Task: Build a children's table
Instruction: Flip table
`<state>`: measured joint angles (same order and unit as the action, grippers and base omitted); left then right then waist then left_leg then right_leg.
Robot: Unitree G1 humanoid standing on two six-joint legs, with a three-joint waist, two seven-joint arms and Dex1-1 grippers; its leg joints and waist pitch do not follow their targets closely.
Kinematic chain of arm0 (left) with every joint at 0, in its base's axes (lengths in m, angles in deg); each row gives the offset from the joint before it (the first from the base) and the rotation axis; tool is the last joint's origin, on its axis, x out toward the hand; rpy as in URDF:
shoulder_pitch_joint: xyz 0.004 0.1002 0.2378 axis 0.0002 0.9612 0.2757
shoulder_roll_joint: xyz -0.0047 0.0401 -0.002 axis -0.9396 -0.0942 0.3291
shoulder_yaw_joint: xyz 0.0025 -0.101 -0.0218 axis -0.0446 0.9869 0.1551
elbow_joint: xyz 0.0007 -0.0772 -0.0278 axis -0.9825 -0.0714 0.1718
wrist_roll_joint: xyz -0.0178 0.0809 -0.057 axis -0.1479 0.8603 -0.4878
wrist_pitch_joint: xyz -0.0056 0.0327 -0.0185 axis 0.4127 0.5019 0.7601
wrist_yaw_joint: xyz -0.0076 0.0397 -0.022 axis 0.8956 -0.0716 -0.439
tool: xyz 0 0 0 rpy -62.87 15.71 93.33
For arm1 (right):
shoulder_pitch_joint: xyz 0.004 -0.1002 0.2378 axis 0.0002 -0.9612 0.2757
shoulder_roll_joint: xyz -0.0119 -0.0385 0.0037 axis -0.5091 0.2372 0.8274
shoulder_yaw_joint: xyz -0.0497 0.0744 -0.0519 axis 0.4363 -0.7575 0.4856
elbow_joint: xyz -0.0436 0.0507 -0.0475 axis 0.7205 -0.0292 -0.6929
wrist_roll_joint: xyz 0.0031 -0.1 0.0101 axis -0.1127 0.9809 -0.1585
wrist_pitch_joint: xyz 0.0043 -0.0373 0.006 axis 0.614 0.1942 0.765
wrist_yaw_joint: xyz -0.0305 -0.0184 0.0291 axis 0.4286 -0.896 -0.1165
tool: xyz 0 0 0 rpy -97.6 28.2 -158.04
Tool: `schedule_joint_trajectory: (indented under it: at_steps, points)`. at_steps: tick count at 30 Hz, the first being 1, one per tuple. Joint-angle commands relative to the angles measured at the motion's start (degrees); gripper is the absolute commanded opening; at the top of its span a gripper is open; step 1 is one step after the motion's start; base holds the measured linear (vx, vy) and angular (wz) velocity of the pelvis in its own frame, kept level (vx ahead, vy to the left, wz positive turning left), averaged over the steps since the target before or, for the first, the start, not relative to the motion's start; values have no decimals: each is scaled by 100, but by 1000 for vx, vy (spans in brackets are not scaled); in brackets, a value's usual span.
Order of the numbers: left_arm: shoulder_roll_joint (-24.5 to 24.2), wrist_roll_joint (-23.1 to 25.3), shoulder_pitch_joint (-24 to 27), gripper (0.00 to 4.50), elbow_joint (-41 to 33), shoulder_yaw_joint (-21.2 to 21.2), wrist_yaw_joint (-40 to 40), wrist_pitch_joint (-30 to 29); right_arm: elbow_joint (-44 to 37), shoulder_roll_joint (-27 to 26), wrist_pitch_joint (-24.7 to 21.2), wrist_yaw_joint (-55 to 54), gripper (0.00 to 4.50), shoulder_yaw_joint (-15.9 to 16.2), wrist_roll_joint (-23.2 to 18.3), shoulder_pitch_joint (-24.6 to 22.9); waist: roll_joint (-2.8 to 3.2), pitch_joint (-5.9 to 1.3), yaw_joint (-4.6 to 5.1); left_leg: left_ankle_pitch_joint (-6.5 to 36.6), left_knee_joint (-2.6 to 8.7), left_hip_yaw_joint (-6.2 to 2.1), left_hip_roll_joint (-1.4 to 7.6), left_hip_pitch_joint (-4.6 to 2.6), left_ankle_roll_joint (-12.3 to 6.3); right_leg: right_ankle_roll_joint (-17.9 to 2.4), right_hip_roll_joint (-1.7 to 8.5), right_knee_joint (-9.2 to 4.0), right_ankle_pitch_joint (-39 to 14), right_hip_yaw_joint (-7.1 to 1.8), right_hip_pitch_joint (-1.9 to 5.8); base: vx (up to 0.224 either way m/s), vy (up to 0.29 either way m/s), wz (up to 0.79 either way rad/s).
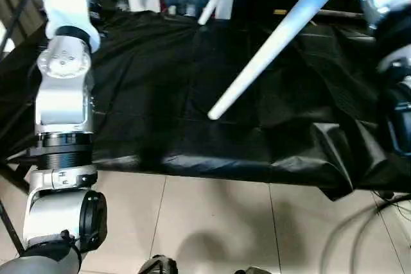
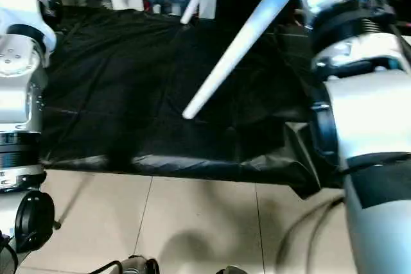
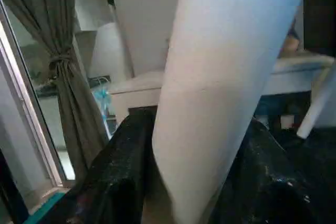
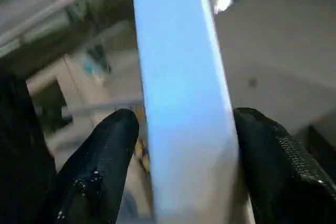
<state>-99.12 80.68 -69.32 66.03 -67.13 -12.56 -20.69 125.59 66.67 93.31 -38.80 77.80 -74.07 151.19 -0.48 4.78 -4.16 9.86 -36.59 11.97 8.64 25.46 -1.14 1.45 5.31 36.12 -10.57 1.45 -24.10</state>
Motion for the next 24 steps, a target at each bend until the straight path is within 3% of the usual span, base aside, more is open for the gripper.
schedule_joint_trajectory:
  at_steps: [1,6,8,11,13,15,18,21,22,23,24]
  points:
    - [15,-79,-45,188,-165,-139,18,10,-60,-37,390,39,310,-167,-172,47,65,-564,21,1018,390,-217,402,-320,-253,-1725,244,-214,158,-115,194,0,0,0]
    - [5,-20,-63,182,-179,-201,29,12,106,-96,724,57,310,-230,-216,12,78,-547,-28,1269,409,-216,412,-338,-168,-1703,244,-242,-132,-105,181,0,0,0]
    - [-9,-2,-70,181,-194,-233,42,7,167,-109,720,185,336,-284,-312,-4,85,-547,-30,1400,417,-216,416,-351,-98,-1687,243,-250,-217,-99,179,0,0,0]
    - [-44,-6,-60,178,-211,-269,20,-25,163,-187,866,585,349,-463,-646,-64,73,-552,-29,1376,422,-227,422,-324,-68,-1667,261,-232,-131,-92,206,0,0,0]
    - [-78,-9,-40,177,-212,-287,9,-40,-109,-390,1054,1256,378,-655,-1165,-267,55,-556,-31,1340,410,-226,427,-298,-182,-1662,298,-226,-14,-98,235,0,0,0]
    - [-111,-8,-21,177,-213,-297,8,-51,-704,-756,768,1974,386,-782,-1853,-667,58,-574,-42,1033,399,-226,446,-296,-426,-1674,314,-200,315,-93,255,0,0,0]
    - [-136,7,-4,174,-222,-305,18,-44,-1198,-976,548,1846,421,-527,-1827,-1276,59,-608,-59,519,374,-222,451,-315,-547,-1839,286,-152,605,-58,237,0,0,0]
    - [-155,10,8,174,-236,-307,28,-52,-1655,-1256,123,1293,425,-469,-1823,-2112,67,-603,-94,565,412,-203,450,-346,-365,-1784,286,-183,382,-60,226,0,0,0]
    - [-173,4,23,173,-246,-306,39,-58,-2046,-1493,-197,892,430,-513,-1912,-2811,85,-604,-90,657,442,-211,453,-368,-242,-1719,278,-210,248,-55,224,0,0,0]
    - [-173,4,23,173,-246,-306,39,-58,-2046,-1493,-197,892,441,-513,-1912,-2811,84,-608,-89,732,453,-207,452,-372,-182,-1693,280,-205,195,-54,215,0,0,0]
    - [-185,10,37,172,-251,-323,47,-63,-2351,-1654,-444,555,447,-595,-1970,-3422,69,-628,-69,806,463,-223,445,-369,-67,-1666,284,-209,129,-47,241,0,0,0]
